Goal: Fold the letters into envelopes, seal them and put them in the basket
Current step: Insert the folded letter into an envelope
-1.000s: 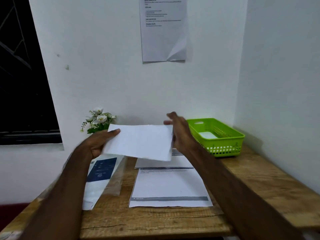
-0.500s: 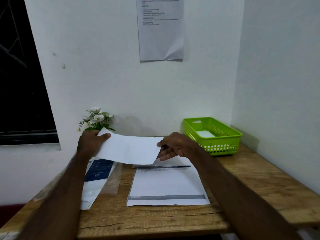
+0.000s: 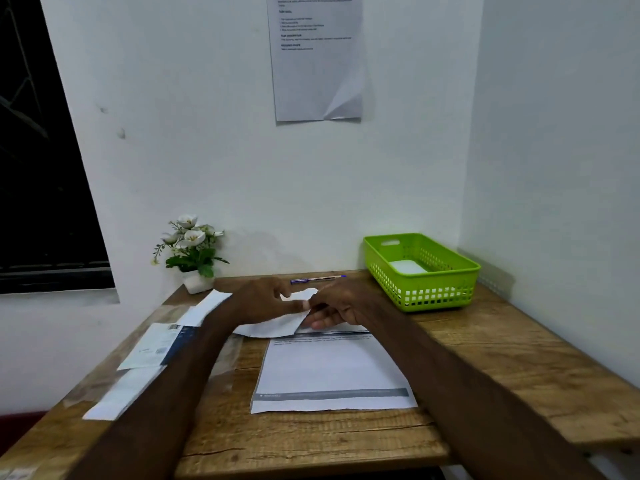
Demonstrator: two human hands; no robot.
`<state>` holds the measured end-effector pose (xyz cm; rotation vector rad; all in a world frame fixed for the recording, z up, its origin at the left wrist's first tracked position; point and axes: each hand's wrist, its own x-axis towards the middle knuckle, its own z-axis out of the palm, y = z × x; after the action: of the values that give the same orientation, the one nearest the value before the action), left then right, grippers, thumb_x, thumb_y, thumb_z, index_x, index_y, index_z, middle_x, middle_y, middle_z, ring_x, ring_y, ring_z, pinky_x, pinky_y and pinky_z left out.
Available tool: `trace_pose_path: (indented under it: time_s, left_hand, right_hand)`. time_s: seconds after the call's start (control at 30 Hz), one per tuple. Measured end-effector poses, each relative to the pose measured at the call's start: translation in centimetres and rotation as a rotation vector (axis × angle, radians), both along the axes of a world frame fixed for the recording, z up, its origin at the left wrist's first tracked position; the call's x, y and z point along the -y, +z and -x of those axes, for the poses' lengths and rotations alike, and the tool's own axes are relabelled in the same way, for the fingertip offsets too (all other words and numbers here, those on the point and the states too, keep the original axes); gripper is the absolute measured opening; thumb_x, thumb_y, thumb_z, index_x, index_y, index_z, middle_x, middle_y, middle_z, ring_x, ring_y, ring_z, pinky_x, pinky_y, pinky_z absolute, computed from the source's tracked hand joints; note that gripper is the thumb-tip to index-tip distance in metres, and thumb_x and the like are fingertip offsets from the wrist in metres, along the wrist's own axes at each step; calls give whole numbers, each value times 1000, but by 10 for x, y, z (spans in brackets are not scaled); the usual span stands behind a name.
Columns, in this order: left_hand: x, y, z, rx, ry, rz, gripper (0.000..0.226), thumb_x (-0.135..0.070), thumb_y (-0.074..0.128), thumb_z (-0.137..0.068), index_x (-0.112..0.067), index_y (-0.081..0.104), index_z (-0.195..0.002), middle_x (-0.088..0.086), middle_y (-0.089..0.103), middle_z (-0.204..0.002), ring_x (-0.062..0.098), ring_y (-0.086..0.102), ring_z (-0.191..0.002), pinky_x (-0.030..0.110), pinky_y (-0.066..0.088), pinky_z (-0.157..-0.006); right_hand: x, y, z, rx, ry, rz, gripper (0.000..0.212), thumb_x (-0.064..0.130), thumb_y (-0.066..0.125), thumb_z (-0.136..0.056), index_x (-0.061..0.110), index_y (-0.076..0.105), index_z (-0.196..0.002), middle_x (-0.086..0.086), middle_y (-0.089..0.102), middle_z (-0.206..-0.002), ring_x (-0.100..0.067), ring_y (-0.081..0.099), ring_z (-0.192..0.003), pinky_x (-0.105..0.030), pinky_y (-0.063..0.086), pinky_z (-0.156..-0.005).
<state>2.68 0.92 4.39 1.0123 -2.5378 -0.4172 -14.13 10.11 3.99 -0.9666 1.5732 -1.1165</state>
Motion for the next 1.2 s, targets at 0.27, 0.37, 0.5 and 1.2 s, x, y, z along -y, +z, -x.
trace_pose_path:
  time_s: [0.27,0.37,0.5,1.2]
  left_hand:
    - [9,-17,7,53,8,-15,48,-74,74,-68,-26,70,-74,-15,59,-69,1,54,-70,24,40,-63]
    - [9,-15,7,65,-3,-20,37,-63,76,-76,-29,69,-64,-16,56,-59,2,53,-62,22,38,-58]
    - [8,-15,6,89,14,-15,30,-55,77,-79,-28,71,-68,-10,64,-71,8,57,-73,21,37,-58]
    - [-5,-10,7,53,89,-204,23,-42,75,-85,-20,72,-85,9,73,-82,15,62,-55,19,47,-42]
  right_hand:
    - [6,-7,0,-36,-10,-9,5,1,65,-95,-2,64,-91,-12,71,-67,-21,70,-58,-32,63,-64]
    - [6,-8,-1,-49,-21,-4,23,1,68,-93,-8,64,-114,-20,72,-92,-23,71,-64,-33,64,-59]
    - [7,-10,-3,-51,-17,-4,29,-1,68,-92,-9,61,-119,-19,72,-89,-23,73,-64,-29,61,-52]
    - [8,-9,-5,-84,-25,-41,5,5,67,-95,5,62,-96,-11,66,-84,-17,67,-68,-29,60,-51]
